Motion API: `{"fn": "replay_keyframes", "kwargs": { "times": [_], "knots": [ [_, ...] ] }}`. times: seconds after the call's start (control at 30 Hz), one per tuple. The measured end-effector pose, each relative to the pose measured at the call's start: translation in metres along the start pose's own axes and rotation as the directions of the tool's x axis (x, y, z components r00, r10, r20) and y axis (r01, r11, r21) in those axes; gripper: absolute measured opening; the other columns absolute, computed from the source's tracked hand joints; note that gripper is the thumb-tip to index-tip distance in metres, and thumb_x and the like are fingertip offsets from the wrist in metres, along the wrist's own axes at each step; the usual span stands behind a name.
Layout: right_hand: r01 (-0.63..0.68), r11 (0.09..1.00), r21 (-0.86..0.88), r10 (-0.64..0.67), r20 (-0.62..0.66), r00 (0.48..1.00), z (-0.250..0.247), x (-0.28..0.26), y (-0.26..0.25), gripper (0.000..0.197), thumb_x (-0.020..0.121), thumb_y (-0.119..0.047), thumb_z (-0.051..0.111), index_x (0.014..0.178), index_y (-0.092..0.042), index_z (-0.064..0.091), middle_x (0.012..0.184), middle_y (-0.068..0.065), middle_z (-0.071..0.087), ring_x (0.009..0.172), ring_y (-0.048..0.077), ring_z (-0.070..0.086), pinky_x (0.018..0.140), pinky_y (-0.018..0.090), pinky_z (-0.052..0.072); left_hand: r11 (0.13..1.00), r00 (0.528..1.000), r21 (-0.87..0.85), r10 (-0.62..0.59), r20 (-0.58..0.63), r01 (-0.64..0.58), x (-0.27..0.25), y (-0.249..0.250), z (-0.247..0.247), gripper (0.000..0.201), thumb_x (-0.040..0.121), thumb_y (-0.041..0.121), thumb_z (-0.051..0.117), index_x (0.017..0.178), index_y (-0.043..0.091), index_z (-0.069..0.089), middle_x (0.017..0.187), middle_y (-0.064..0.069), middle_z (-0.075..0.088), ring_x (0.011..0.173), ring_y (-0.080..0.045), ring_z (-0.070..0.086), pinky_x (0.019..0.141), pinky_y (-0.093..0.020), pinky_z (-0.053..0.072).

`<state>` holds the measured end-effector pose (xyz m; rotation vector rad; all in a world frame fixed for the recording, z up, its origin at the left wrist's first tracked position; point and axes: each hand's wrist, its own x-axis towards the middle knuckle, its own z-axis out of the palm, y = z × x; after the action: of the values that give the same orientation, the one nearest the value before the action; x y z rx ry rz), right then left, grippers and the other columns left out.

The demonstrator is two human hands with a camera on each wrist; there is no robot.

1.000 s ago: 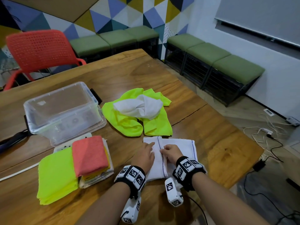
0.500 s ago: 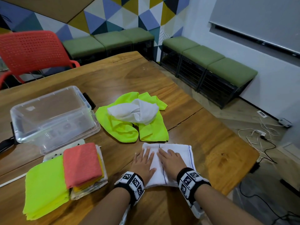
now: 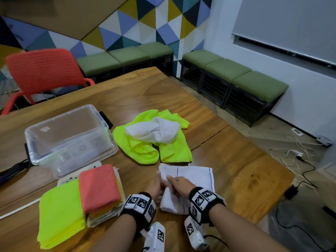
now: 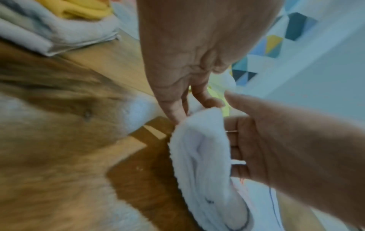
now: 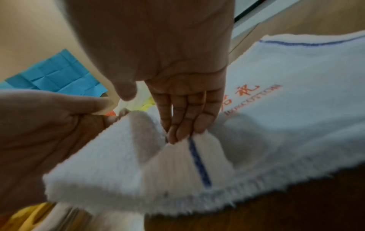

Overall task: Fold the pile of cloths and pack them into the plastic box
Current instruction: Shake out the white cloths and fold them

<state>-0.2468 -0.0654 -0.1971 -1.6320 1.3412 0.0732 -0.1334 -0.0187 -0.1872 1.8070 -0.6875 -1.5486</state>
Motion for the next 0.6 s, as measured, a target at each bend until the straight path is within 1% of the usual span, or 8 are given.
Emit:
{"fn": "replay_keyframes", "kwargs": {
  "times": [0.13,0.23,0.3,0.33,0.4,0.5,0.57,0.6],
  "knots": [
    [0.061,0.933,0.354,-0.079,0.036,0.996,0.021,-0.002,-0.017,0.033,0.093,-0.039,0.052,0.070,-0.017,0.046,0.066,0.001,0.045,0.061,0.013,0.045,0.061,0.024,0.038,0.974,0.981,-0.207,0.050,-0.188,-0.089,-0.002,-0.009,-0.031,0.044,0.102,0.036,0.022,0.078,0.010,0.048,0.070,-0.011,0.051,0.049,-0.018,0.052,0.040,-0.017,0.041],
    [0.021,0.824,0.566,-0.060,0.050,0.997,0.027,-0.002,-0.026,0.025,0.090,-0.023,0.060,0.070,-0.015,0.049,0.060,0.002,0.046,0.051,0.011,0.045,0.049,0.020,0.039,0.970,0.975,-0.193,0.107,-0.196,-0.146,-0.006,-0.017,-0.048,0.027,0.102,0.017,0.028,0.106,0.003,0.050,0.070,-0.009,0.051,0.052,-0.016,0.052,0.039,-0.018,0.042],
    [-0.027,0.776,0.630,-0.038,0.089,0.995,0.025,-0.006,-0.030,0.023,0.091,-0.018,0.059,0.071,-0.013,0.048,0.062,0.004,0.046,0.050,0.011,0.047,0.045,0.020,0.042,0.968,0.977,-0.186,0.138,-0.165,-0.168,-0.011,-0.020,-0.050,0.027,0.099,0.003,0.031,0.117,-0.003,0.050,0.064,-0.007,0.052,0.044,-0.008,0.053,0.036,-0.015,0.039],
    [-0.028,0.787,0.617,-0.043,0.101,0.994,0.022,-0.008,-0.032,0.024,0.092,-0.020,0.058,0.071,-0.014,0.048,0.064,0.003,0.046,0.053,0.010,0.048,0.046,0.019,0.043,0.967,0.981,-0.197,0.133,-0.143,-0.160,-0.012,-0.020,-0.048,0.028,0.098,0.000,0.032,0.119,-0.003,0.051,0.062,-0.006,0.053,0.042,-0.005,0.053,0.035,-0.013,0.039],
    [0.013,0.860,0.510,-0.075,0.101,0.992,0.017,-0.012,-0.031,0.021,0.091,-0.028,0.058,0.075,-0.019,0.049,0.069,-0.002,0.048,0.061,0.007,0.050,0.049,0.015,0.044,0.960,0.990,-0.253,0.105,-0.090,-0.125,-0.017,-0.011,-0.039,0.028,0.098,0.004,0.035,0.118,0.002,0.054,0.066,-0.005,0.055,0.054,-0.010,0.054,0.039,-0.015,0.043],
    [0.095,0.938,0.334,-0.105,0.011,0.994,0.013,-0.017,-0.025,0.008,0.090,-0.025,0.059,0.091,-0.019,0.054,0.083,-0.005,0.054,0.077,0.007,0.054,0.057,0.011,0.043,0.945,0.998,-0.322,0.053,-0.033,-0.061,-0.018,0.003,-0.020,0.024,0.098,0.003,0.033,0.104,0.009,0.055,0.091,-0.010,0.059,0.074,-0.020,0.056,0.054,-0.028,0.052],
    [0.081,0.958,0.274,-0.077,-0.024,0.997,0.010,-0.017,-0.020,0.018,0.088,-0.016,0.060,0.104,-0.012,0.056,0.093,0.001,0.056,0.087,0.013,0.055,0.072,0.022,0.048,0.966,0.995,-0.242,0.081,-0.051,-0.091,-0.011,0.006,-0.011,0.028,0.095,-0.003,0.032,0.114,0.010,0.048,0.105,-0.013,0.054,0.078,-0.022,0.056,0.059,-0.032,0.051],
    [0.066,0.962,0.265,-0.059,-0.032,0.998,0.008,-0.017,-0.019,0.009,0.086,-0.013,0.059,0.095,-0.013,0.057,0.088,0.003,0.055,0.081,0.013,0.054,0.071,0.027,0.046,0.979,0.989,-0.155,0.122,-0.086,-0.134,-0.005,0.005,-0.010,0.033,0.093,-0.006,0.033,0.121,0.008,0.044,0.106,-0.013,0.051,0.077,-0.023,0.055,0.060,-0.032,0.050]
  ]
}}
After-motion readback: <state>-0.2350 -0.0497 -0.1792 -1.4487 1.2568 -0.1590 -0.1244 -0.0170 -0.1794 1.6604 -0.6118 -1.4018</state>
